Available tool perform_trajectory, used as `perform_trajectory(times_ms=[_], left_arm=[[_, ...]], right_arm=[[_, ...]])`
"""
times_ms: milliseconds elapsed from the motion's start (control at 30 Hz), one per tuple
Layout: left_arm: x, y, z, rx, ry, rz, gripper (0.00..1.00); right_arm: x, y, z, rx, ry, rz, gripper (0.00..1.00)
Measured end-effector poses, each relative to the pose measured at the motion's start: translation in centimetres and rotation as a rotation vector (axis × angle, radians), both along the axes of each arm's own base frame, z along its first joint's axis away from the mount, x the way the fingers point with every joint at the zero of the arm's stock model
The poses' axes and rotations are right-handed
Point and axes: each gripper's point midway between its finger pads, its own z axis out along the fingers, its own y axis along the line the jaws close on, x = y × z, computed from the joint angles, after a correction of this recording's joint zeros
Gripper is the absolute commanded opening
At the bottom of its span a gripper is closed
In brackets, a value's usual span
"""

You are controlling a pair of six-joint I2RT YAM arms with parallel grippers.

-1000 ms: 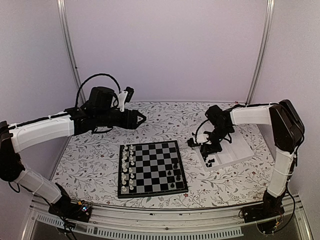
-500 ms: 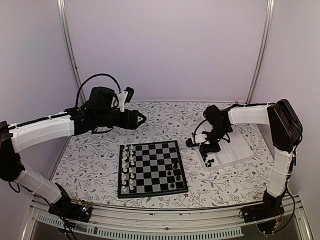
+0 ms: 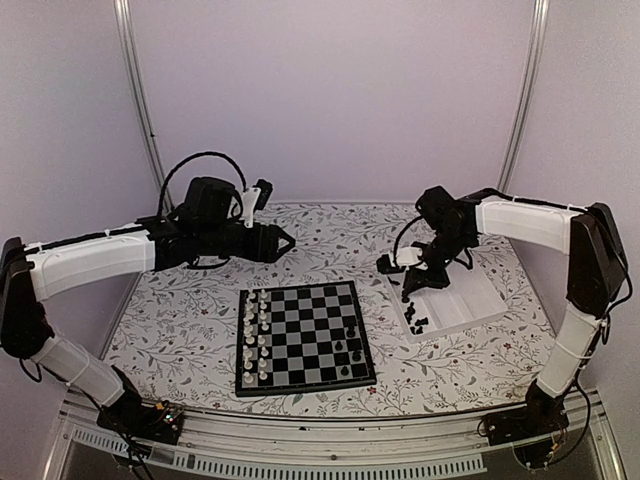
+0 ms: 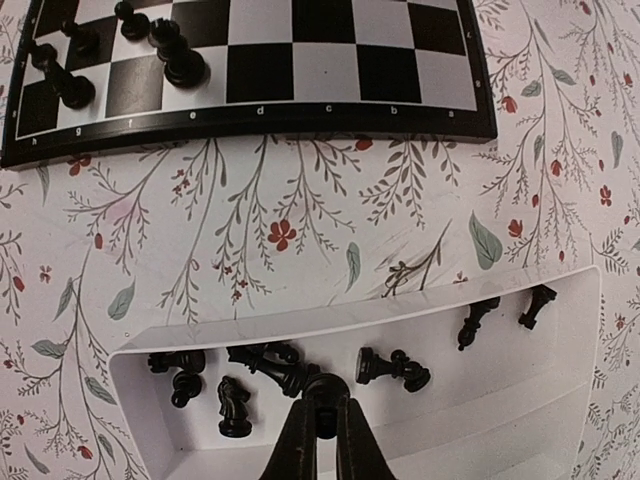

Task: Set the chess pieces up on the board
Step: Place the chess piece on the chessboard.

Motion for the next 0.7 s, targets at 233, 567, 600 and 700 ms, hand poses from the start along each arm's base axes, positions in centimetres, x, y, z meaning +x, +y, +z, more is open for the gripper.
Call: perform_trajectory(times_ms=[233, 567, 600, 700], left_arm=[[0.0, 0.1, 0.0, 0.003, -0.006, 0.002, 0.68], [-0.6, 1.6, 0.5, 0.014, -0.038, 0.036, 0.68], [-0.7, 1.7, 0.6, 0.014, -0.044, 0.038, 0.68], [-1.1, 2.2, 0.9, 0.015, -0.055, 0.044, 0.68]], right_arm=[[-1.0, 4.2, 3.9, 0.090, 0.000, 0.019, 0.01], [-6.1, 13.7, 7.0, 0.171, 0.003, 0.165, 0.02], [-6.4, 14.2, 6.5, 0.163, 0.013, 0.174, 0.02], [-7.1, 15.1, 4.2, 0.125, 0.060, 0.177, 0.02]])
